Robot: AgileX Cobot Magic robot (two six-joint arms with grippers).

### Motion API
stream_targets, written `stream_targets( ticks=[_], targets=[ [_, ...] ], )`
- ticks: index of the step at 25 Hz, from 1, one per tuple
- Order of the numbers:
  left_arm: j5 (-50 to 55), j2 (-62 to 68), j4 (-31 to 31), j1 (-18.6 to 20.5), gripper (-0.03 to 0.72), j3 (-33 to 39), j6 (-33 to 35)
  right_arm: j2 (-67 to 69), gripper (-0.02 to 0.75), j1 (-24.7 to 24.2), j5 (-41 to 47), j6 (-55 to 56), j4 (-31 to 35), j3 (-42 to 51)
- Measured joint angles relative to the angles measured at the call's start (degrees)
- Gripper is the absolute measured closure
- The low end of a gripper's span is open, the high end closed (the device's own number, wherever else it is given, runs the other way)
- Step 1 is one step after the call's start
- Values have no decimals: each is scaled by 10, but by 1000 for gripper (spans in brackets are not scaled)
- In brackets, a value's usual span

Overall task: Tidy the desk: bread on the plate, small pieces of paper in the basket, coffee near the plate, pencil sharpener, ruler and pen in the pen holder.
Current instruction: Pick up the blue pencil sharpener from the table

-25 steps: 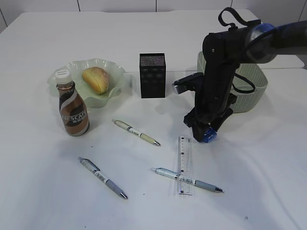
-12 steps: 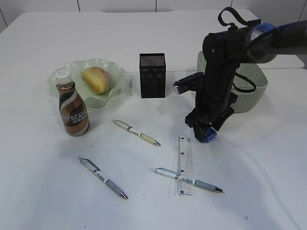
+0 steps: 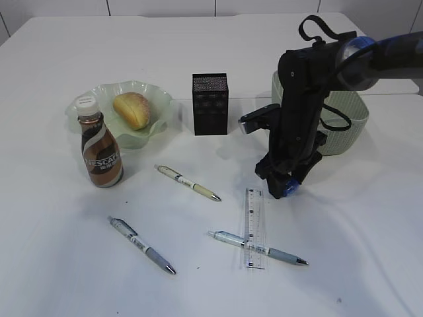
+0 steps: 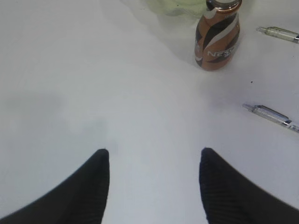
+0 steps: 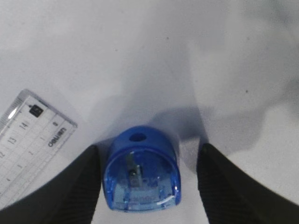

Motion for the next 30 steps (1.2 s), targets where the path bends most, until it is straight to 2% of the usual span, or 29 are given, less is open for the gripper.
stream_targets(
  ticks=[9, 12, 13, 17, 30],
  targets=[
    [0, 0, 0, 0, 259, 0, 0, 0, 237, 0, 0, -1, 0, 0],
    [0, 0, 0, 0, 259, 0, 0, 0, 301, 0, 0, -1, 0, 0],
    [0, 0, 0, 0, 259, 0, 0, 0, 356, 0, 0, -1, 0, 0],
    [0, 0, 0, 0, 259, 0, 0, 0, 394, 0, 0, -1, 0, 0],
    [0, 0, 0, 0, 260, 0, 0, 0, 395, 0, 54, -1, 0, -5]
  ],
)
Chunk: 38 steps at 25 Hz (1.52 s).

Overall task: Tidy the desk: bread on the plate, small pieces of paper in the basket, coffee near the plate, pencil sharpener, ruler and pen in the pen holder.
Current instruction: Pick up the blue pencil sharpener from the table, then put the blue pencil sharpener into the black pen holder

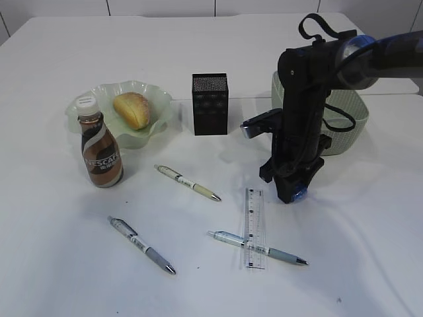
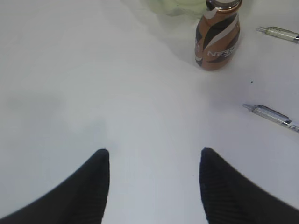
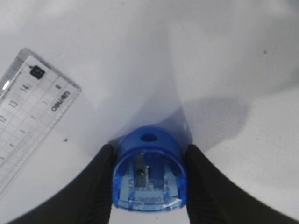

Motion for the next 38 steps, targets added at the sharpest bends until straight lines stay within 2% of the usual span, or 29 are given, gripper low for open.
stream_targets(
  ticks=[6, 15, 20, 30, 34, 38],
  targets=[
    [0, 0, 0, 0, 260, 0, 0, 0, 395, 0, 2, 0, 0, -6],
    [8, 0, 0, 0, 270, 0, 0, 0, 395, 0, 5, 15, 7, -83],
    [12, 0, 0, 0, 270, 0, 0, -31, 395, 0, 8, 46, 46, -96],
    [12, 0, 7, 0, 273, 0, 0, -136, 395, 11, 11, 51, 55, -96],
    [12, 0, 19, 0, 274, 0, 0, -153, 395, 16, -44, 34, 55, -97],
    [12, 0, 22, 0, 274, 0, 0, -152, 396, 18, -167, 8, 56, -97]
  ],
)
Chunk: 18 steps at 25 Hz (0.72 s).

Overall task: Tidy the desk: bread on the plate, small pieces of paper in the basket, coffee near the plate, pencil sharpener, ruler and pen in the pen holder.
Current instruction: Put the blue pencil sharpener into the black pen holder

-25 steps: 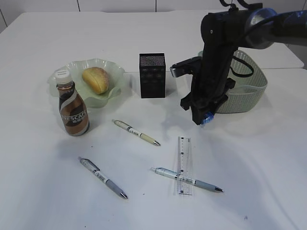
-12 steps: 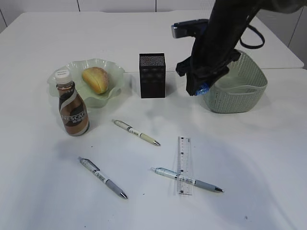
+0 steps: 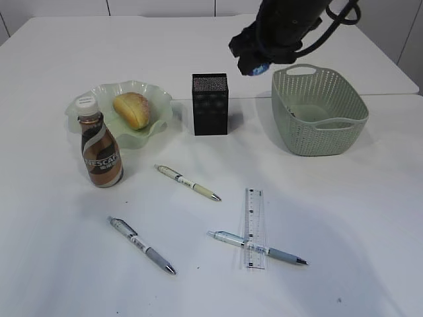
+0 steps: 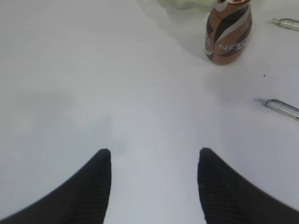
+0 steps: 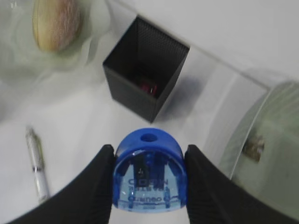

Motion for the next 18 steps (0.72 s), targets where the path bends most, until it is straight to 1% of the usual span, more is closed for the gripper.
stream_targets(
  ticks=[1, 2, 3, 4, 6, 7, 13, 15, 17, 18],
  targets=[
    [0, 0, 0, 0, 274, 0, 0, 0, 395, 0, -27, -3, 0, 0],
    [0, 0, 0, 0, 274, 0, 0, 0, 395, 0, -27, -3, 0, 0],
    [0, 0, 0, 0, 274, 0, 0, 2, 395, 0, -88, -6, 0, 0],
    [0, 0, 1, 0, 274, 0, 0, 3, 396, 0, -109, -7, 0, 0],
    [0, 0, 1, 0, 274, 0, 0, 3, 396, 0, -117, -7, 0, 0],
    [-1, 0, 1, 0, 275, 0, 0, 10, 395, 0, -167, -8, 0, 0],
    [-16, 0, 1, 0, 276, 0, 0, 48, 396, 0, -236, -9, 0, 0],
    [-24, 0, 1, 0, 277, 0, 0, 64, 396, 0, -276, -10, 0, 0],
    [-27, 0, 1, 0, 278, 0, 0, 69, 396, 0, -294, -10, 0, 0],
    [-27, 0, 1, 0, 279, 0, 0, 76, 396, 0, -322, -10, 1, 0]
  ],
)
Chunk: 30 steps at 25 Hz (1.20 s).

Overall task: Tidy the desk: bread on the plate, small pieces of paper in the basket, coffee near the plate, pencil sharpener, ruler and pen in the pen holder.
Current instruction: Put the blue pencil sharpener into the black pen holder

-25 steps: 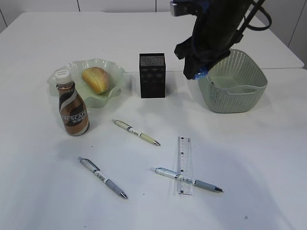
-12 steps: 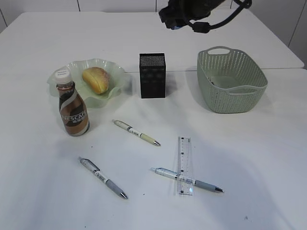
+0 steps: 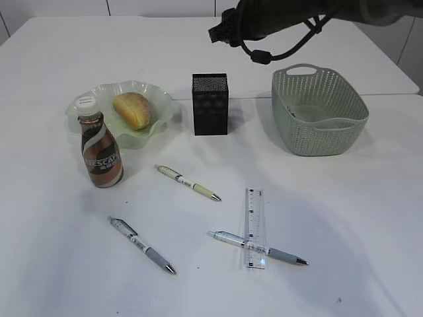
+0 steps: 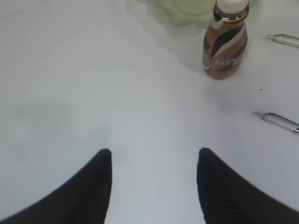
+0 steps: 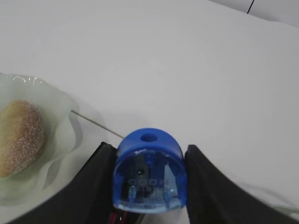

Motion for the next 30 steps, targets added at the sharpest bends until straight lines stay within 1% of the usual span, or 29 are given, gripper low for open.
stream_targets(
  ticks=[3, 6, 12, 23, 30],
  targets=[
    [-3, 0, 0, 0, 279, 0, 0, 14, 396, 0, -29, 0, 5, 0],
    [-8, 0, 0, 0, 279, 0, 0, 27, 396, 0, -45, 0, 22, 0],
    [-17, 0, 0, 0, 282, 0, 0, 58, 396, 0, -112, 0, 55, 0],
    [-28, 8, 0, 0, 294, 0, 0, 96, 396, 9, -153, 0, 62, 0],
    [-30, 18, 0, 0, 294, 0, 0, 117, 396, 10, -153, 0, 68, 0]
  ],
)
